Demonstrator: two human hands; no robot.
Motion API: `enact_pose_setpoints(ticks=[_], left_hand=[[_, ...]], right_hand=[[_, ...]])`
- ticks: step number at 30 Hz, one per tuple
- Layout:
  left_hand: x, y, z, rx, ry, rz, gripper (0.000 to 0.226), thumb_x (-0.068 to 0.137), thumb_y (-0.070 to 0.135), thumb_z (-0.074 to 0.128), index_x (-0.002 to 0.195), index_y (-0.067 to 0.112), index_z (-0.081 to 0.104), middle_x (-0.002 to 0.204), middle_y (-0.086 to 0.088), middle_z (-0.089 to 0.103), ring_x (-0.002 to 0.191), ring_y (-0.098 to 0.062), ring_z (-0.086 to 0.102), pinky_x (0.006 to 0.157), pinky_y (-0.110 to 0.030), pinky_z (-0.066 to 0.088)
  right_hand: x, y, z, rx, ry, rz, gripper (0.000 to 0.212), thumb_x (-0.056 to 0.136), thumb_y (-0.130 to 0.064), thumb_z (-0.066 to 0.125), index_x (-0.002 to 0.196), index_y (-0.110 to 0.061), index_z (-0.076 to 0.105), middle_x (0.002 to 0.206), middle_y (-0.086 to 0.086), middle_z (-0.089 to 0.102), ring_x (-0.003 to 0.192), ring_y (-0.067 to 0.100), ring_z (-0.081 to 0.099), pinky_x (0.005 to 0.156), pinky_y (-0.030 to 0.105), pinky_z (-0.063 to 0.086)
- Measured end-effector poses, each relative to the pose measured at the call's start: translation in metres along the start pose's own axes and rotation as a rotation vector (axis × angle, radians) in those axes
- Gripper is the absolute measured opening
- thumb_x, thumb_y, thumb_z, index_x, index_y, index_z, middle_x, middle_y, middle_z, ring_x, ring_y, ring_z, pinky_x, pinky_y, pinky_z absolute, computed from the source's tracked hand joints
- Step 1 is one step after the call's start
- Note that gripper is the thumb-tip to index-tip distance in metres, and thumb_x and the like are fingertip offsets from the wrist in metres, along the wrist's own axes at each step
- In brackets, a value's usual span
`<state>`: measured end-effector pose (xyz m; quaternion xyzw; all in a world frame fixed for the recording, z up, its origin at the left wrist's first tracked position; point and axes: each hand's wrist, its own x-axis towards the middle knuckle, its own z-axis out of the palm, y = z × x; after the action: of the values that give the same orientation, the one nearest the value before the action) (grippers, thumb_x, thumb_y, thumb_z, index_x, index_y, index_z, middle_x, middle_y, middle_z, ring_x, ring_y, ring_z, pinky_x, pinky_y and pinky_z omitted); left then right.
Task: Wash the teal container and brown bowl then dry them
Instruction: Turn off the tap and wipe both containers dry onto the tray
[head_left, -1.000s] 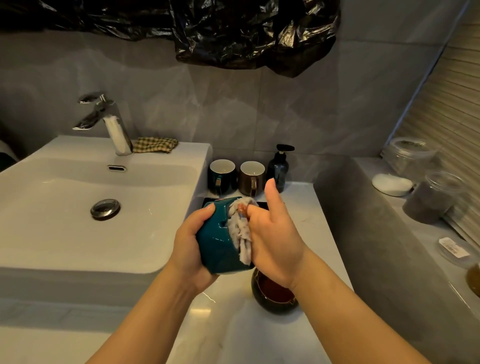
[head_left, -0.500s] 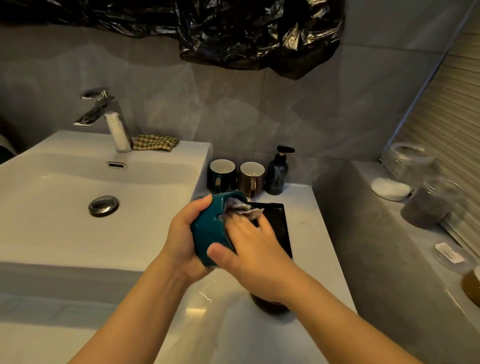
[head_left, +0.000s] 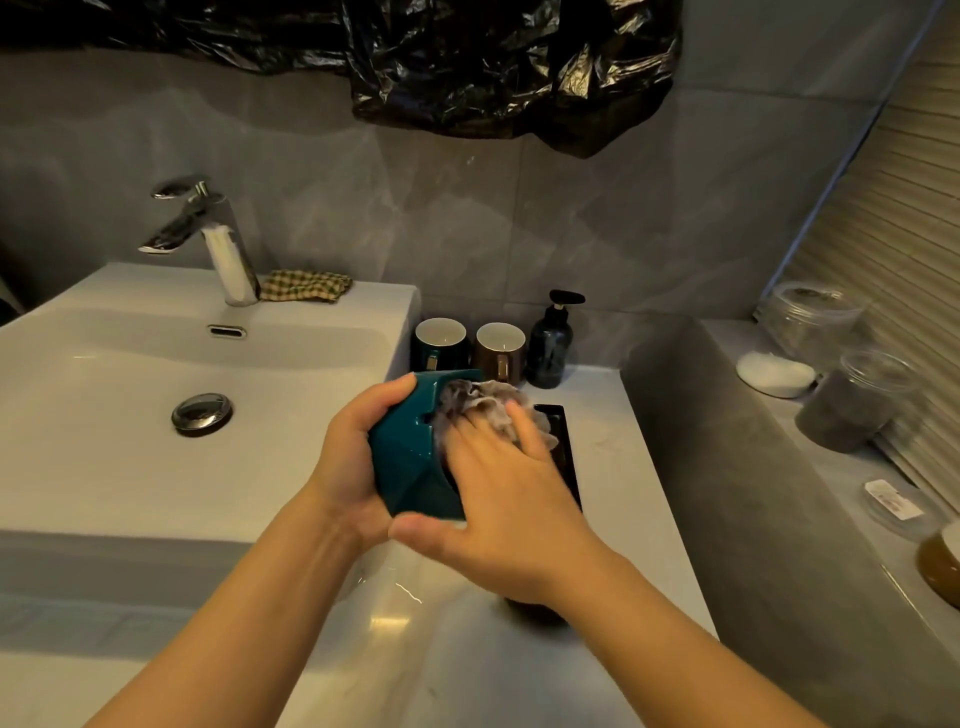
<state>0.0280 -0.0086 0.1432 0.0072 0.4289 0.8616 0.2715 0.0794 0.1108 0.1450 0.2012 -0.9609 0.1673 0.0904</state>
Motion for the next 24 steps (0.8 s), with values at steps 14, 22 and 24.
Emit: enact_pose_setpoints(ticks=[14, 22, 24], left_hand=[[0.001, -0.015, -0.005, -0.209, 0.050, -0.114, 0.042, 0.080, 0.048, 0.051, 0.092, 0.014, 0.072, 0.084, -0.013, 0.070, 0.078, -0.028, 0.065, 0.077, -0.042, 0.049], [0.019, -0.004, -0.015, 0.233, 0.045, -0.039, 0.043, 0.069, 0.045, 0.056, 0.098, 0.016, 0.067, 0.086, -0.008, 0.071, 0.073, -0.022, 0.067, 0.069, -0.033, 0.051], [0.021, -0.006, -0.017, 0.317, 0.065, -0.072, 0.041, 0.073, 0.049, 0.053, 0.096, 0.017, 0.065, 0.080, -0.004, 0.073, 0.068, -0.018, 0.069, 0.062, -0.029, 0.053]], right_hand=[[0.011, 0.024, 0.010, 0.007, 0.267, -0.122, 0.054, 0.078, -0.062, 0.047, 0.065, -0.011, 0.061, 0.059, -0.002, 0.058, 0.058, 0.014, 0.051, 0.071, 0.029, 0.039], [0.008, 0.031, -0.009, 1.265, 0.019, 0.405, 0.017, 0.083, -0.037, 0.060, 0.084, -0.021, 0.066, 0.073, -0.004, 0.069, 0.067, 0.010, 0.065, 0.062, 0.025, 0.051], [0.010, 0.036, -0.001, 1.464, 0.059, 0.525, 0.031, 0.077, -0.046, 0.059, 0.086, -0.018, 0.067, 0.079, 0.001, 0.071, 0.072, 0.017, 0.065, 0.069, 0.032, 0.051]])
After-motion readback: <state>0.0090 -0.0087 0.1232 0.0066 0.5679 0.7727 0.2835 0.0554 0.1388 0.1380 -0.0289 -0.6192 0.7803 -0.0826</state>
